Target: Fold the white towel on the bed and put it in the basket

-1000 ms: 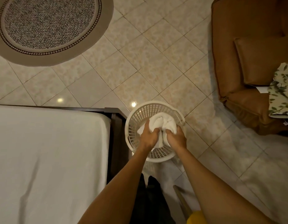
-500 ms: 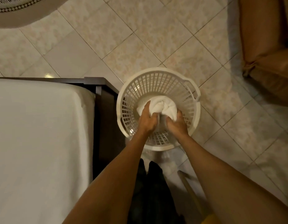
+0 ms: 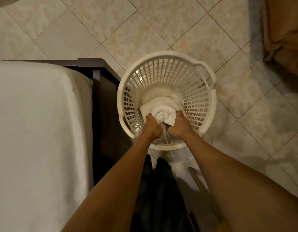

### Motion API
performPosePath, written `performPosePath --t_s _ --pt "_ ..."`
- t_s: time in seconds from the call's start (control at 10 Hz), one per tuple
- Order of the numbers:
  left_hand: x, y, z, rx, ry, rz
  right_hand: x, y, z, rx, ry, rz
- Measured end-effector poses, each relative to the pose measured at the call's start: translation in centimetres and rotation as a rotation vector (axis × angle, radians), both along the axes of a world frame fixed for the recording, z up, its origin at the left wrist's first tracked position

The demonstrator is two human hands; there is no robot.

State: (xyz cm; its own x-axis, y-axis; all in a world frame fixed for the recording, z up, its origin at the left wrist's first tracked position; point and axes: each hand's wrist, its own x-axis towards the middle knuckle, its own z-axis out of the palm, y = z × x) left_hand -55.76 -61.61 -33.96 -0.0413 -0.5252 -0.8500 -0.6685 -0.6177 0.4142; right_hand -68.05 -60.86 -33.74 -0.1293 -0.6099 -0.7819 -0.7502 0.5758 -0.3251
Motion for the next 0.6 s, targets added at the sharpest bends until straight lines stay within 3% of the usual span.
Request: performPosePath --t_s 0.1,0.4,0.6 --pt "0.3 -0.6 0.8 0.042 -0.041 -0.064 -0.2 -0.2 0.4 0.044 0.020 0.091" --pt "0.4 -0.9 3.4 -0.096 -0.211 -0.594 -1.3 -0.6 3.8 0.087 0.076 0.188" --pt "0.6 -2.2 7.4 -0.236 -0.352 -0.766 -1.9 -0.9 7.1 -0.058 0.161 0.209"
